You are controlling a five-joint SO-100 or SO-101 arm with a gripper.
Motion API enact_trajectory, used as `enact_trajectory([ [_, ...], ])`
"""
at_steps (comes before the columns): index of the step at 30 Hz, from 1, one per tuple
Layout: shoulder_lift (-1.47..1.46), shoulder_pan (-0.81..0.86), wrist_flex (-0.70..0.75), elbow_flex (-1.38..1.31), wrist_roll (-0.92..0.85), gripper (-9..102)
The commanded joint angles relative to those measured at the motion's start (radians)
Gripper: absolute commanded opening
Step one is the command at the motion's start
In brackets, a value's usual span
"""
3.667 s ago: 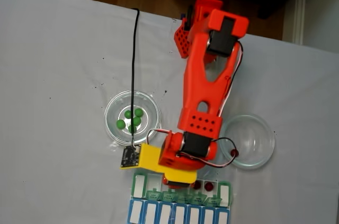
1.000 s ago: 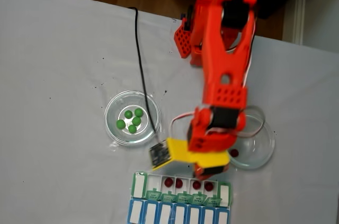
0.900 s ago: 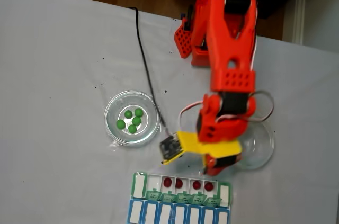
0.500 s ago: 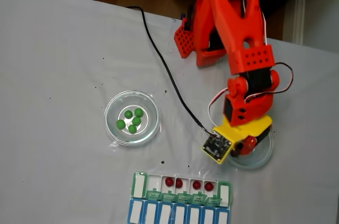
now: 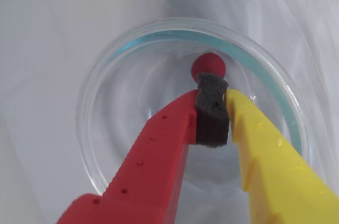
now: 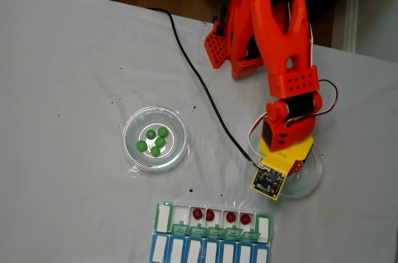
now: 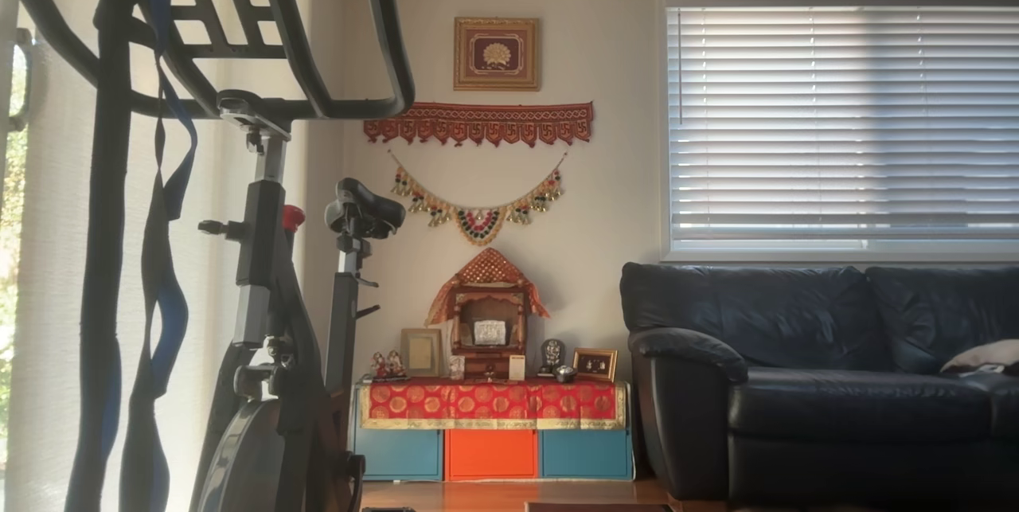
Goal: Sort medicines into box.
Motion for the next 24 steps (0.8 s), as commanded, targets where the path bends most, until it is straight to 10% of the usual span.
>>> enact_trajectory([
  [1, 0.012, -0.023, -0.035, -0.006, -0.026, 1],
  [24, -0.084, -0.055, -0.210, 0.074, -0.044, 20],
])
